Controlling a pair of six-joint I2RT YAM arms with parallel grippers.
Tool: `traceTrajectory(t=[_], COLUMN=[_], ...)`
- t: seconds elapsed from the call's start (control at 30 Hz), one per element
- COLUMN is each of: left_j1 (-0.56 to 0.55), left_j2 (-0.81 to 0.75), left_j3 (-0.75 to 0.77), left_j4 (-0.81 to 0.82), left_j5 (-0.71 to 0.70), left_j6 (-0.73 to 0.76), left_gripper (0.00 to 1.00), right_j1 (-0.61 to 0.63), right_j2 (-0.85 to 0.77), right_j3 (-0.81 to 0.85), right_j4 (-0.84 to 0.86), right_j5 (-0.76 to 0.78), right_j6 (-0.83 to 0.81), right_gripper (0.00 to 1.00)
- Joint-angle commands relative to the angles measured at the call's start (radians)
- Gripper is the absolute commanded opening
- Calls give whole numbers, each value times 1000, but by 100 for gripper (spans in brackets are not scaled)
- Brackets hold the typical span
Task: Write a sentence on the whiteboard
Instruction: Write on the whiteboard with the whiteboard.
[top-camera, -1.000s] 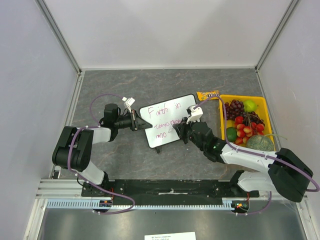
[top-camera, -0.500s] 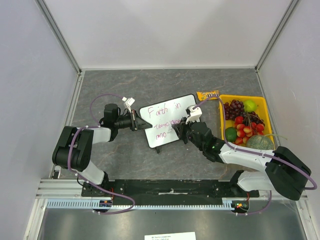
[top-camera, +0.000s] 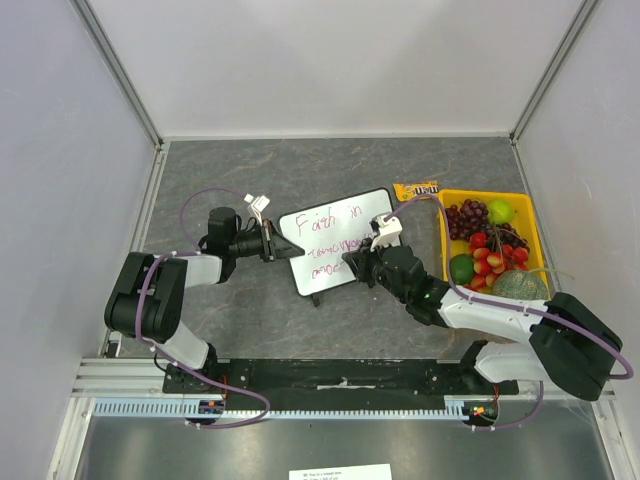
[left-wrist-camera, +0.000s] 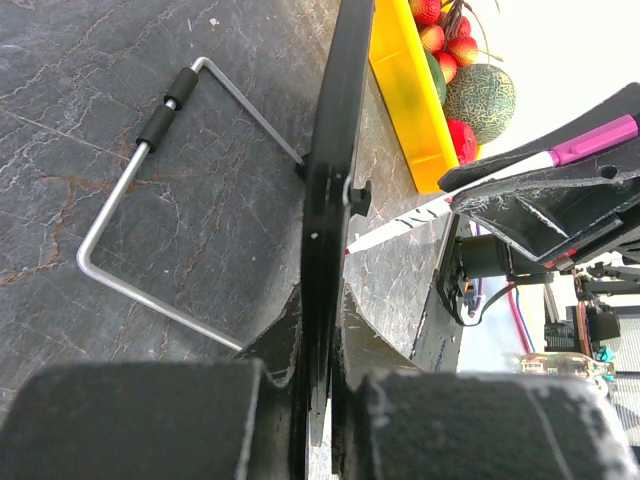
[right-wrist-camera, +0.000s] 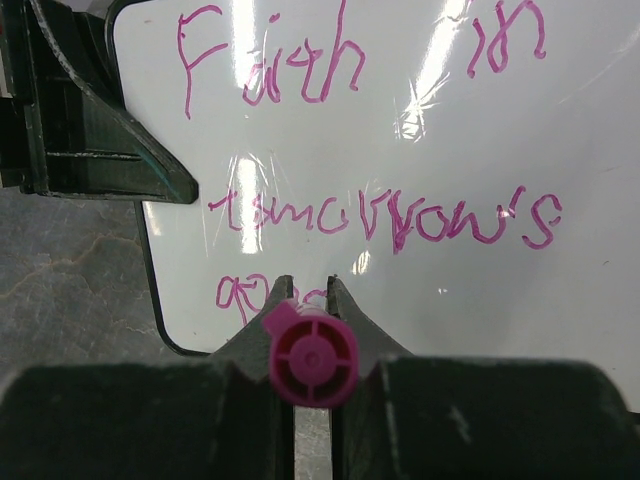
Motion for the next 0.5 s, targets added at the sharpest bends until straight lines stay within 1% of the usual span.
traceTrajectory(t=[0.0,0.17,0.47], left_j1=[13,13,12], left_j2=[39,39,39], left_j3=[-14,-12,-14], left_j4=[-120,-118,-118], left_j5=[-190,-190,-192], left_j6=[91,92,92], left_gripper=[2,2,2], right_j1=[-3,-3,-3], right_j2=[0,-17,-24], right_j3=[-29,-33,8], right_j4=[-41,-46,-69], right_j5=[22,45,80], right_j6=[-12,-13,-30], right_gripper=[0,0,0])
